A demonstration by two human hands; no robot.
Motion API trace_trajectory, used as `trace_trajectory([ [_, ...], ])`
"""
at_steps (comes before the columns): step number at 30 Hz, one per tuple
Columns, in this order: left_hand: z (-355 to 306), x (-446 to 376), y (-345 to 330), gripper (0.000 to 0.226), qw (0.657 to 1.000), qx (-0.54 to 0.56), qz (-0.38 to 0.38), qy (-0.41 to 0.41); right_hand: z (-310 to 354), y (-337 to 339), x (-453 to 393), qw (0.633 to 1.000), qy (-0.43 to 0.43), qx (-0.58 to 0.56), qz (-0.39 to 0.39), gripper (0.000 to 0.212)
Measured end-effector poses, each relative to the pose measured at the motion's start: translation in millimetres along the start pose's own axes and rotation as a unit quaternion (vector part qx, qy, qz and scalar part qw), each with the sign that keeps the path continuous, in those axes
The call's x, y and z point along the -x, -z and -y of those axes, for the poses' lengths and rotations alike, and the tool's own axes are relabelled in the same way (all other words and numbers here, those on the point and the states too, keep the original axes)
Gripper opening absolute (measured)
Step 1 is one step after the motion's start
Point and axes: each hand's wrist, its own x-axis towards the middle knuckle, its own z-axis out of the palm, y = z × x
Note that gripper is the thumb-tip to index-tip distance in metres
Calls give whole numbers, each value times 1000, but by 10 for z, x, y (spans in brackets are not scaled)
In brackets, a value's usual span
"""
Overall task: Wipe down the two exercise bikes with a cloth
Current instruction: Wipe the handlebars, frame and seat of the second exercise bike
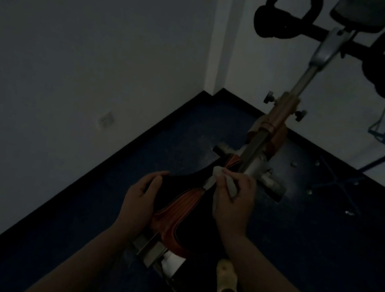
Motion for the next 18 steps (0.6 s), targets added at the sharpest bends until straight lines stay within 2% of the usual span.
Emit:
trace_trajectory([
  [5, 54, 126, 51, 29, 998, -31, 14, -43, 137, 154, 577, 998, 43, 25, 38, 8],
  [8, 103, 161, 48, 32, 998, -42, 8, -54, 269, 80, 854, 981, 141, 122, 46, 19],
  [10, 119, 189, 46, 34, 997, -47, 4, -55, 330, 3, 903, 961, 200, 181, 66, 15],
  [14, 116, 312, -9, 35, 982, -128, -15, -135, 284, 59, 714, 935, 287, 161, 135, 10],
  [16, 134, 341, -55, 39, 964, -203, -5, -172, 244, 128, 610, 943, 271, 109, 158, 8],
  [18, 139, 342, -85, 40, 946, -264, -5, -187, 238, 147, 549, 973, 180, 61, 129, 9],
])
